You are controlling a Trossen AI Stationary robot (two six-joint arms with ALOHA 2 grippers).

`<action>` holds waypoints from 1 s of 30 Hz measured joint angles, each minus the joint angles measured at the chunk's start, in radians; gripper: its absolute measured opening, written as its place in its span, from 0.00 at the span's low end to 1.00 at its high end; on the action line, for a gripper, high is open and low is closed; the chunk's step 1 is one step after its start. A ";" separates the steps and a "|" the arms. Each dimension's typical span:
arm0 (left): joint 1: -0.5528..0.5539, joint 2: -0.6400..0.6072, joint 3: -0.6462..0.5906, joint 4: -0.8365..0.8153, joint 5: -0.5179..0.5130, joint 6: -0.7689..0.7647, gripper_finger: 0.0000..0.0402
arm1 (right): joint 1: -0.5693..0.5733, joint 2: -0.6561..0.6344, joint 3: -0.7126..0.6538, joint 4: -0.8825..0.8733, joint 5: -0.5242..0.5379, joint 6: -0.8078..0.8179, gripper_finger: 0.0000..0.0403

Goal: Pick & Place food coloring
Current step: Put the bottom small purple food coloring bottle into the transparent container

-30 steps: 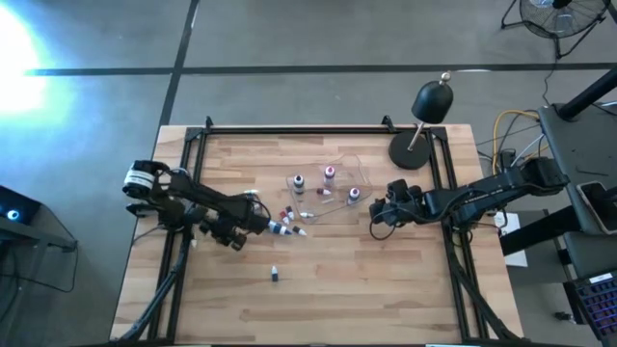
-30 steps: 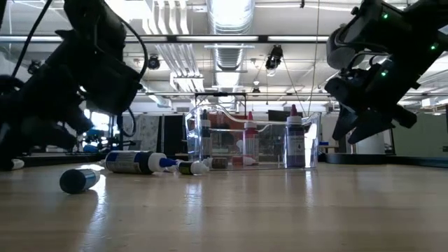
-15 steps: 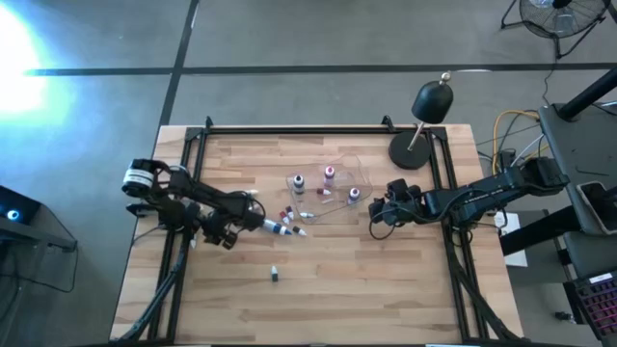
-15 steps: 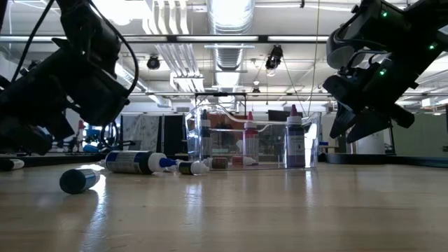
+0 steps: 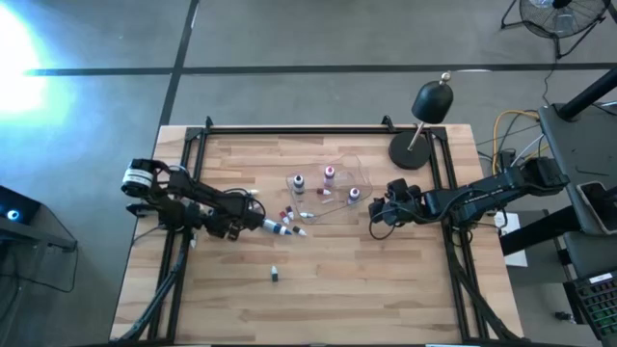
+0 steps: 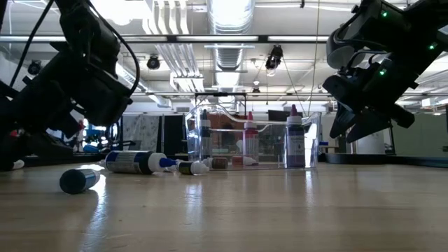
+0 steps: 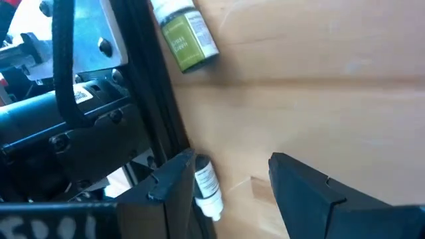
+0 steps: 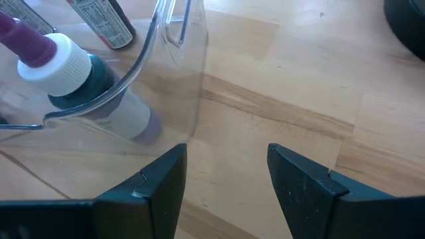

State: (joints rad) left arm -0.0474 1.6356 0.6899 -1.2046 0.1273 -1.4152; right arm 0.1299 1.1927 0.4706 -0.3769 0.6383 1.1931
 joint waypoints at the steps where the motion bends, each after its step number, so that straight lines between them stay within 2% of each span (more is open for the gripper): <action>1: -0.001 0.000 0.000 0.001 -0.004 -0.016 0.42 | 0.000 0.000 0.000 0.000 0.000 0.000 0.50; 5: -0.002 0.000 0.002 0.001 0.004 -0.072 0.42 | 0.000 0.000 0.000 0.000 0.001 0.000 0.50; 9: -0.004 0.000 0.039 -0.079 0.100 -0.123 0.42 | 0.000 0.000 0.000 0.000 0.001 0.000 0.50; 13: -0.028 -0.014 0.114 -0.248 -0.025 -0.198 0.42 | 0.001 0.000 0.000 0.000 0.001 0.000 0.50; 16: -0.072 -0.045 0.142 -0.331 -0.053 -0.271 0.42 | 0.001 0.000 0.000 -0.001 0.001 0.000 0.50; 19: -0.115 -0.075 0.122 -0.291 -0.046 -0.329 0.42 | 0.001 0.000 0.000 -0.001 0.001 0.000 0.50; 24: -0.184 -0.086 0.069 -0.219 0.022 -0.396 0.42 | 0.000 0.000 0.000 -0.001 0.003 -0.023 0.50; 30: -0.250 -0.082 0.038 -0.211 0.076 -0.462 0.42 | 0.000 0.000 -0.002 -0.002 0.015 -0.023 0.50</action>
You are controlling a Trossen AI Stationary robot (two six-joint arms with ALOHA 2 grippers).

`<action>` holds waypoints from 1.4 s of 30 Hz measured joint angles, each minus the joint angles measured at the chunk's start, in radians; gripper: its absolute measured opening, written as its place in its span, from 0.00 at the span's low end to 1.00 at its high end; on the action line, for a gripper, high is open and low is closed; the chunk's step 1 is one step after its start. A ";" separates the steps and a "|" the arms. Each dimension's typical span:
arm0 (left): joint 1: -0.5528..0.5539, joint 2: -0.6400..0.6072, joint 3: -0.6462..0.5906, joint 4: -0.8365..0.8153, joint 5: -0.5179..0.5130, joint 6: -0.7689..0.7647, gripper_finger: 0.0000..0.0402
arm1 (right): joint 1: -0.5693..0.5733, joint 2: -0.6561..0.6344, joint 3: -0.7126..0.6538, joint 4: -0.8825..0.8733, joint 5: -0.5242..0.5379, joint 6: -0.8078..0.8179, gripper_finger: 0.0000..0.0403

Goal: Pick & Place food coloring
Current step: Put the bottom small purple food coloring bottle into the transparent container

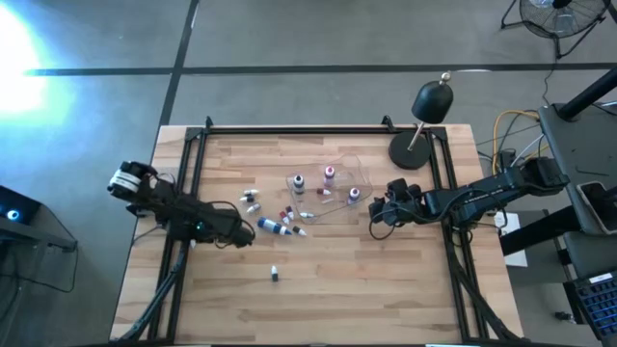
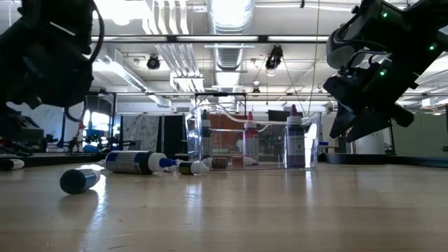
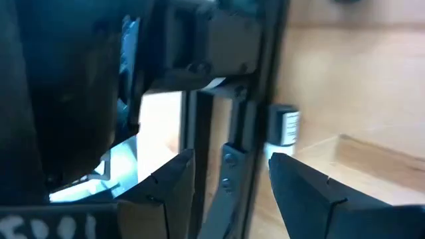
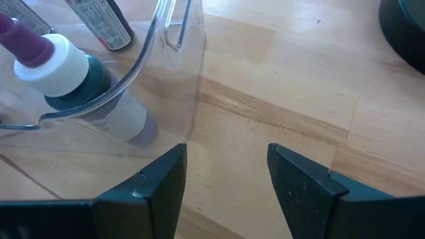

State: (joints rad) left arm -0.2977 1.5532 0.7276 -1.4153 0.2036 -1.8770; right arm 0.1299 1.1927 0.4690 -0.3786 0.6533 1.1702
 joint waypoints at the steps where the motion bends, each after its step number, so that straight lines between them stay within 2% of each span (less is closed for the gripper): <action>1: -0.011 0.000 -0.007 0.001 0.013 -0.004 0.42 | 0.000 0.000 0.000 0.000 0.000 0.000 0.50; 6: -0.065 0.000 -0.045 0.009 0.066 -0.039 0.42 | 0.000 0.000 0.000 0.000 0.000 0.001 0.50; 10: -0.068 0.000 -0.079 0.049 0.081 -0.108 0.42 | 0.000 0.000 0.000 0.001 0.000 0.004 0.50; 16: -0.079 0.026 -0.124 0.150 0.058 -0.151 0.42 | 0.001 0.000 0.000 -0.001 -0.003 0.002 0.50; 24: -0.079 0.034 -0.139 0.192 0.048 -0.176 0.42 | 0.000 0.000 -0.001 0.001 -0.007 0.006 0.50; 31: -0.077 0.034 -0.067 0.244 -0.088 -0.242 0.42 | 0.000 0.000 -0.001 0.001 -0.005 0.008 0.50; 36: -0.077 0.034 -0.004 0.200 -0.173 -0.237 0.42 | 0.000 0.000 -0.001 0.004 -0.001 0.015 0.50; 39: -0.079 0.034 0.045 0.170 -0.221 -0.194 0.42 | 0.000 0.000 -0.001 0.004 -0.001 0.041 0.50; 42: -0.079 0.034 0.090 0.136 -0.272 -0.084 0.42 | 0.000 0.000 -0.001 0.003 0.000 0.061 0.50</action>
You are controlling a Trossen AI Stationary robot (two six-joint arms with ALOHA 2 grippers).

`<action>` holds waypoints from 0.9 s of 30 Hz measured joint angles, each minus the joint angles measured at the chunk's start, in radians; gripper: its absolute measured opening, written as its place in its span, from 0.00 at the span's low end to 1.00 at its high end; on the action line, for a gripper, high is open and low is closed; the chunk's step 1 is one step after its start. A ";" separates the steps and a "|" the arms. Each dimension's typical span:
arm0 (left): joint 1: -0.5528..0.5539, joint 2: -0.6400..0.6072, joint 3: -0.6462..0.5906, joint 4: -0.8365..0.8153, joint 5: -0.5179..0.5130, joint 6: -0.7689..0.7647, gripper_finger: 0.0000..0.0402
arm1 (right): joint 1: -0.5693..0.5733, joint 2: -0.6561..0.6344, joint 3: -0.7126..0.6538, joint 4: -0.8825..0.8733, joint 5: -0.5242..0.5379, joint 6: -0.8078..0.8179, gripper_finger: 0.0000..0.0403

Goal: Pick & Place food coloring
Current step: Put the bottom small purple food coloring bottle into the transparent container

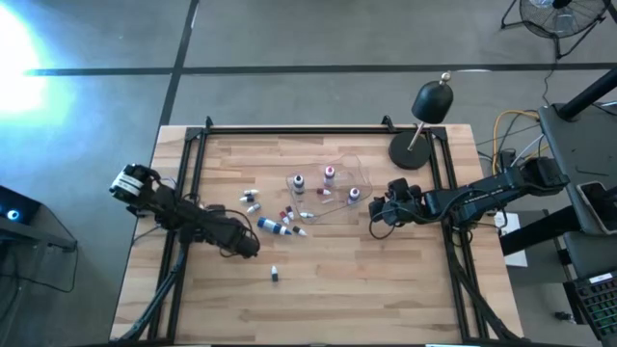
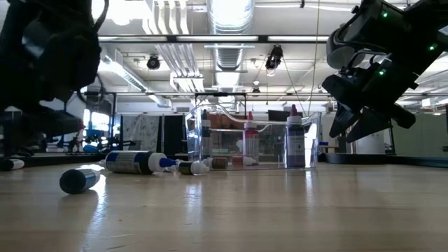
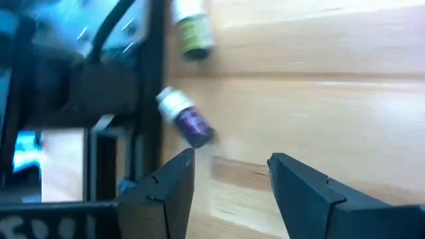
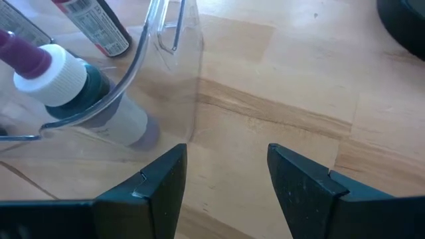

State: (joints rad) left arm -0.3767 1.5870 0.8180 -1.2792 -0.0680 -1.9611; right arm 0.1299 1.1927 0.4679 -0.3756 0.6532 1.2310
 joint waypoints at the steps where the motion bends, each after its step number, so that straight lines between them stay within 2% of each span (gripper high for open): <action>1: 0.000 0.000 0.015 -0.003 -0.018 0.041 0.42 | 0.000 0.000 0.000 0.000 0.000 0.003 0.50; 3: 0.004 -0.001 0.026 -0.027 -0.031 0.093 0.42 | 0.000 0.000 0.000 0.000 0.000 0.007 0.50; 7: 0.009 -0.002 -0.002 -0.051 -0.035 0.086 0.42 | 0.000 0.000 0.000 0.001 0.000 0.016 0.50; 10: 0.009 -0.002 -0.038 -0.009 -0.016 0.090 0.42 | 0.001 0.000 0.000 0.001 0.000 0.029 0.50; 12: 0.008 -0.002 -0.057 0.032 -0.013 0.148 0.42 | 0.001 0.000 0.000 0.001 0.000 0.038 0.50; 18: 0.022 -0.002 -0.069 0.040 -0.009 0.439 0.42 | 0.001 0.000 0.000 0.005 0.000 0.045 0.50; 22: 0.040 -0.003 -0.064 0.004 -0.005 0.527 0.42 | 0.001 0.000 0.000 0.010 0.000 0.045 0.50; 24: 0.045 -0.003 -0.060 0.011 -0.006 0.686 0.42 | 0.001 0.000 0.000 0.018 0.000 0.045 0.50; 27: 0.053 -0.004 -0.059 0.008 0.002 1.003 0.40 | 0.001 0.000 0.000 0.018 0.000 0.044 0.50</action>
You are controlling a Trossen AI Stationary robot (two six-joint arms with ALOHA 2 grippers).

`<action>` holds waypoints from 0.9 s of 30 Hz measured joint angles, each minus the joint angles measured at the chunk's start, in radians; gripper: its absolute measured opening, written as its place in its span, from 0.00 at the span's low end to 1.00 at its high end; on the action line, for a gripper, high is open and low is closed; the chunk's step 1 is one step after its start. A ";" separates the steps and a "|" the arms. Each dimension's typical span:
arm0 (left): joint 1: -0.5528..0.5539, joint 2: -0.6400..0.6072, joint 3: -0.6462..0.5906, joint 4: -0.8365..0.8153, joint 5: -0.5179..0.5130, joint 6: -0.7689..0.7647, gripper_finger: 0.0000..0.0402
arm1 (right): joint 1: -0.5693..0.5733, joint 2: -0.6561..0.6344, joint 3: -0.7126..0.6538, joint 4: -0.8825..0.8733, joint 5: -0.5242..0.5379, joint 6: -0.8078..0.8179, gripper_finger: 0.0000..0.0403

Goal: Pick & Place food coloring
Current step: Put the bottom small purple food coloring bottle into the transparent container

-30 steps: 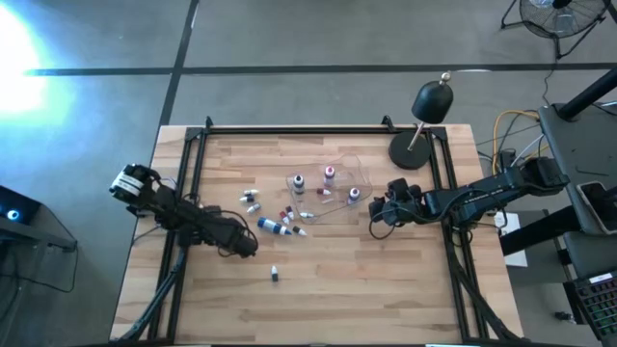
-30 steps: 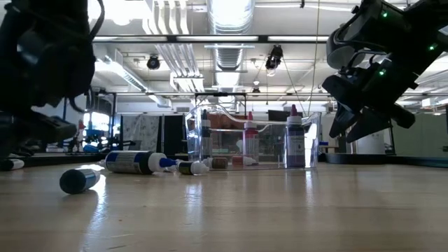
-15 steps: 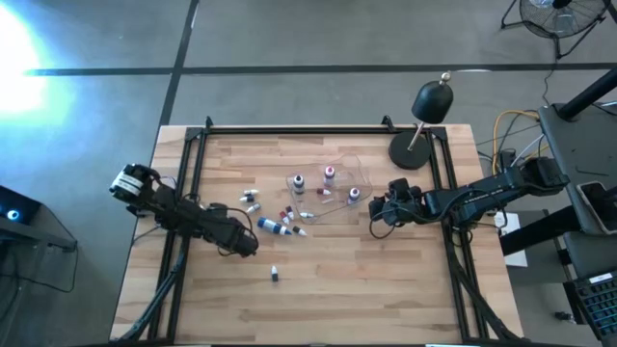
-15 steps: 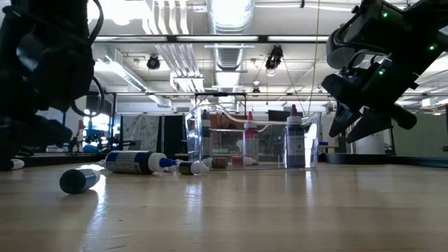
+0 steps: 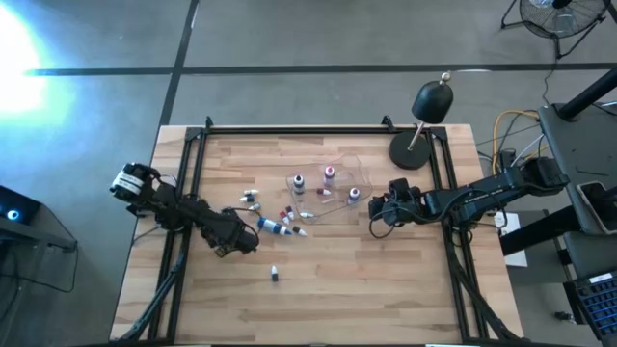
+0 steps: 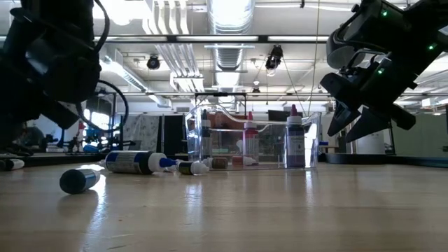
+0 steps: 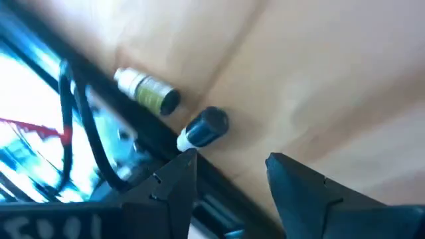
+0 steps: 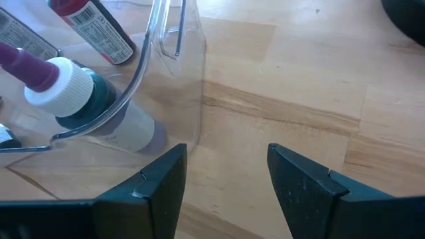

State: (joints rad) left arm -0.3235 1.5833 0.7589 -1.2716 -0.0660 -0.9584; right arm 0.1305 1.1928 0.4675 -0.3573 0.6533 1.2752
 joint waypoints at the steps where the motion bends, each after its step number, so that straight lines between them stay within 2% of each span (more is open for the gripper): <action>1: 0.007 0.000 0.000 -0.004 0.001 0.074 0.39 | 0.000 0.000 0.000 0.000 0.000 0.000 0.50; 6: 0.075 0.000 -0.012 0.019 -0.001 0.241 0.36 | 0.000 0.000 0.000 0.001 -0.002 0.035 0.50; 11: 0.160 0.000 -0.037 0.098 0.023 0.309 0.34 | 0.000 0.000 0.000 0.002 -0.008 0.070 0.50; 14: 0.200 0.000 -0.044 0.071 0.044 0.326 0.34 | 0.000 0.000 0.000 0.002 -0.009 0.085 0.50; 20: 0.231 0.000 -0.044 0.050 0.045 0.425 0.34 | 0.000 0.000 0.000 0.005 -0.045 0.138 0.50; 27: 0.237 0.000 -0.053 0.068 -0.008 0.575 0.34 | -0.001 0.000 0.000 0.005 -0.019 0.254 0.50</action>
State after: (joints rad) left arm -0.0861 1.5833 0.7060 -1.2034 -0.0739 -0.3832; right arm 0.1295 1.1927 0.4675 -0.3523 0.6342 1.5296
